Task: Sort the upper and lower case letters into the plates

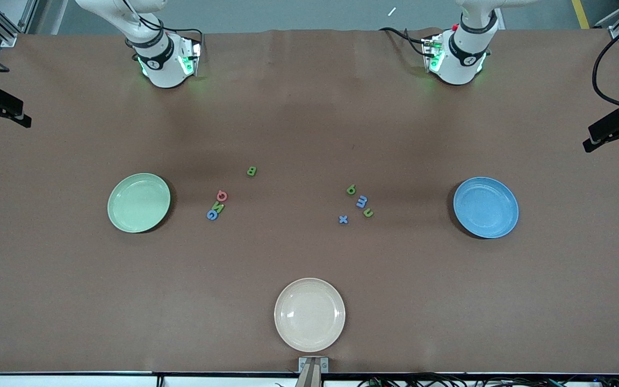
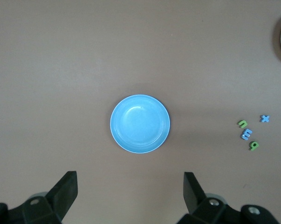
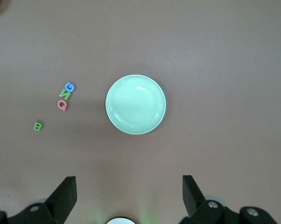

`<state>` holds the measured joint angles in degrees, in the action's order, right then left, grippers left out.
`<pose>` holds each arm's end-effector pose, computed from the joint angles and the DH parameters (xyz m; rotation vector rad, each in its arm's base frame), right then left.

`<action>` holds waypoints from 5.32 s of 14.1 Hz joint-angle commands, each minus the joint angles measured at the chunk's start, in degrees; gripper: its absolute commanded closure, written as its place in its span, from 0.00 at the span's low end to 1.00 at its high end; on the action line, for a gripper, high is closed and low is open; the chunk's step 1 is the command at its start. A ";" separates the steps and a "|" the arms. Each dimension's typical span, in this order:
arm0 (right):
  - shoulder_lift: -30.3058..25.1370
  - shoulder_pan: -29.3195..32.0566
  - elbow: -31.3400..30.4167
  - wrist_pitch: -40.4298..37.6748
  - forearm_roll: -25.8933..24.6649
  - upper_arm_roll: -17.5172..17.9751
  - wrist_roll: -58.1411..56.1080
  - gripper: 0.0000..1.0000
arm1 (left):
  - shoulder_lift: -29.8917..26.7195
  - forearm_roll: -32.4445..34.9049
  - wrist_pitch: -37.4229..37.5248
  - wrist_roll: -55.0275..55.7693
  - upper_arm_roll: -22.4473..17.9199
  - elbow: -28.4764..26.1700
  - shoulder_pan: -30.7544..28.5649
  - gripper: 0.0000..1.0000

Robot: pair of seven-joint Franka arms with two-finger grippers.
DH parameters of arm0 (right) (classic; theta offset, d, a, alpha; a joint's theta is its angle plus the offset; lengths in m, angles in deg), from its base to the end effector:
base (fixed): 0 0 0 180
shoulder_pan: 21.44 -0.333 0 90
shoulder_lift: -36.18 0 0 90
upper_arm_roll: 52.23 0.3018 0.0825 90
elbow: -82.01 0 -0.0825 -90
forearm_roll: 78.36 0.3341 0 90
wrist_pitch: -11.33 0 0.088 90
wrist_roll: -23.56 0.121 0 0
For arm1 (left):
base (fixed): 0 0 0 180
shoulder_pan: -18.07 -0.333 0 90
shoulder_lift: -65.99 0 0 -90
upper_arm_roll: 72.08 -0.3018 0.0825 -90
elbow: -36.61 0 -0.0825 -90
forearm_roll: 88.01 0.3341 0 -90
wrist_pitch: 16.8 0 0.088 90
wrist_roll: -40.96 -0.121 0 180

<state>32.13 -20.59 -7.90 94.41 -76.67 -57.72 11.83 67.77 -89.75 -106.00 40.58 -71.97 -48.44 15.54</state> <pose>0.4677 -0.0499 0.6211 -3.0939 -0.1507 0.0659 0.5135 0.0180 0.6157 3.1110 0.0538 0.0655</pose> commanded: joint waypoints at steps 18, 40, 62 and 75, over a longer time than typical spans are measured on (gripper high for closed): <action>-1.76 -0.33 -2.37 1.56 -1.43 0.48 0.40 0.00 | 14.82 1.39 -6.84 22.42 9.73 -1.88 8.58 0.00; 25.12 -6.19 -2.72 23.70 5.95 0.31 36.18 0.00 | 45.51 4.73 -42.54 43.89 6.92 0.49 32.77 0.10; 33.83 -20.97 -22.50 59.90 10.61 0.48 48.91 0.00 | 46.74 4.73 -42.63 43.81 7.00 0.67 33.29 0.53; 36.92 -24.06 -22.50 60.00 13.16 0.75 52.25 0.20 | 42.36 4.73 -40.97 43.72 7.00 0.32 31.63 0.87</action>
<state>69.25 -44.32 -30.16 154.55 -64.67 -56.78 63.53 113.43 -85.92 -148.46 83.59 -64.69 -47.36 47.98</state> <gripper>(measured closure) 0.123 0.727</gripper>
